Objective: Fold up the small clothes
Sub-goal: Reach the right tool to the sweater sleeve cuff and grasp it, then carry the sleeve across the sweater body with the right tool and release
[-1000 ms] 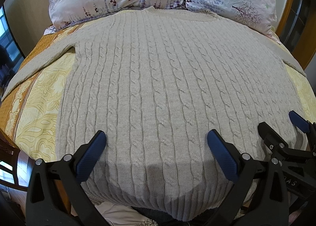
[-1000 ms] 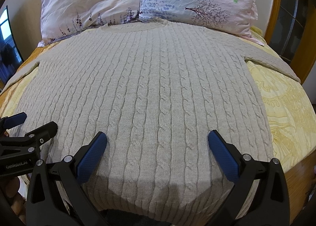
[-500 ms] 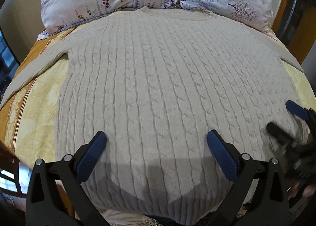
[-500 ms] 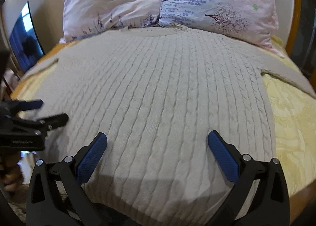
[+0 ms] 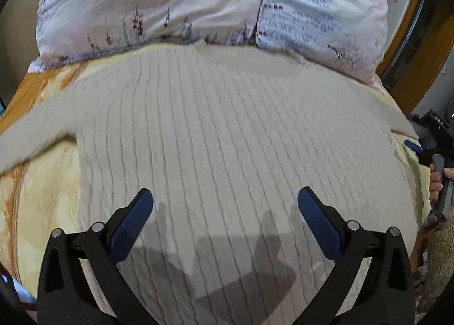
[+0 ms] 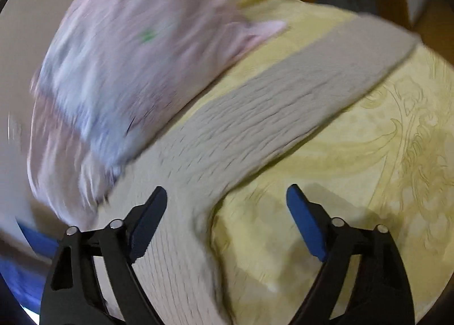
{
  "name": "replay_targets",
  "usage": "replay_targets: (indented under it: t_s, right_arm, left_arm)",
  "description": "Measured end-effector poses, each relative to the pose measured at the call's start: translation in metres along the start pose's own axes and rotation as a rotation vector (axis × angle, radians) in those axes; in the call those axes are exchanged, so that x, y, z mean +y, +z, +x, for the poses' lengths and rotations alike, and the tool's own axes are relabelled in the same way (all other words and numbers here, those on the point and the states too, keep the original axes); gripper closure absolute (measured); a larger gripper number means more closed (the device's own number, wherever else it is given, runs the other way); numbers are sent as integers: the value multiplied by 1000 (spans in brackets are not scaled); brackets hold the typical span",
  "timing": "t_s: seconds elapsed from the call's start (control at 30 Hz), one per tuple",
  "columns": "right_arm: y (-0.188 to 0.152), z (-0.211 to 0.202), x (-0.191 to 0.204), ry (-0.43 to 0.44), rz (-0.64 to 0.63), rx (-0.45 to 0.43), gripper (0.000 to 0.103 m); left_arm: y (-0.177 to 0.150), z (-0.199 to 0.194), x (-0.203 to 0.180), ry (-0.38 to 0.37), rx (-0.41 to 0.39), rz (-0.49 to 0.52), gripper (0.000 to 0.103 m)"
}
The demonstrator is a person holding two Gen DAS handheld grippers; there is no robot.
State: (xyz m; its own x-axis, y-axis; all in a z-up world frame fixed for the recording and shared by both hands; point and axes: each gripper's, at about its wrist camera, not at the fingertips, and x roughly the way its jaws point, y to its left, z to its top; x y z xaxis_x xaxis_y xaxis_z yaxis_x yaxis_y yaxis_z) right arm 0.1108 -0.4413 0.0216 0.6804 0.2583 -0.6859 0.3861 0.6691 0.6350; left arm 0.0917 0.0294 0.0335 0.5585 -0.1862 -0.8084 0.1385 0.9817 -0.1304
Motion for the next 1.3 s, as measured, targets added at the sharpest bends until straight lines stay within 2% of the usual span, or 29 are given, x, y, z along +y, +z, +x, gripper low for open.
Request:
replay_targets:
  t_s: [0.13, 0.27, 0.4, 0.5, 0.7, 0.73, 0.77, 0.83, 0.9, 0.97, 1.1, 1.2, 1.3]
  right_arm:
    - [10, 10, -13, 6, 74, -12, 30]
    - [13, 18, -15, 5, 87, -33, 35]
    - [28, 22, -25, -6, 121, -63, 52]
    - [38, 20, -41, -32, 173, -110, 59]
    - [48, 6, -66, -97, 244, -207, 62]
    - [50, 4, -71, -108, 247, -220, 69]
    - [52, 5, -73, -118, 247, -220, 72]
    - [54, 7, -77, -135, 237, -219, 86]
    - [55, 8, -77, -150, 218, -222, 90]
    - [57, 6, -72, -154, 190, -239, 91]
    - [61, -2, -52, -133, 117, -284, 92]
    - [61, -9, -30, -93, 62, -308, 92]
    - [58, -14, 0, -27, -8, -321, 92]
  left_arm:
    - [21, 4, 1, 45, -24, 35, 2]
    - [36, 10, 7, 43, -29, 38, 2]
    - [47, 15, 14, 3, -60, 22, 2]
    - [52, 17, 18, 8, -78, 6, 2]
    - [59, 21, 21, 24, -89, 29, 2]
    - [60, 23, 22, 15, -86, 28, 2]
    - [61, 24, 22, 7, -84, 28, 2]
    - [64, 25, 24, -16, -84, 27, 2]
    - [67, 26, 26, -25, -88, 12, 2]
    - [70, 26, 31, -57, -94, -14, 2]
    - [73, 24, 45, -180, -138, -110, 2]
    - [74, 25, 48, -196, -150, -139, 2]
    - [76, 26, 47, -176, -162, -121, 2]
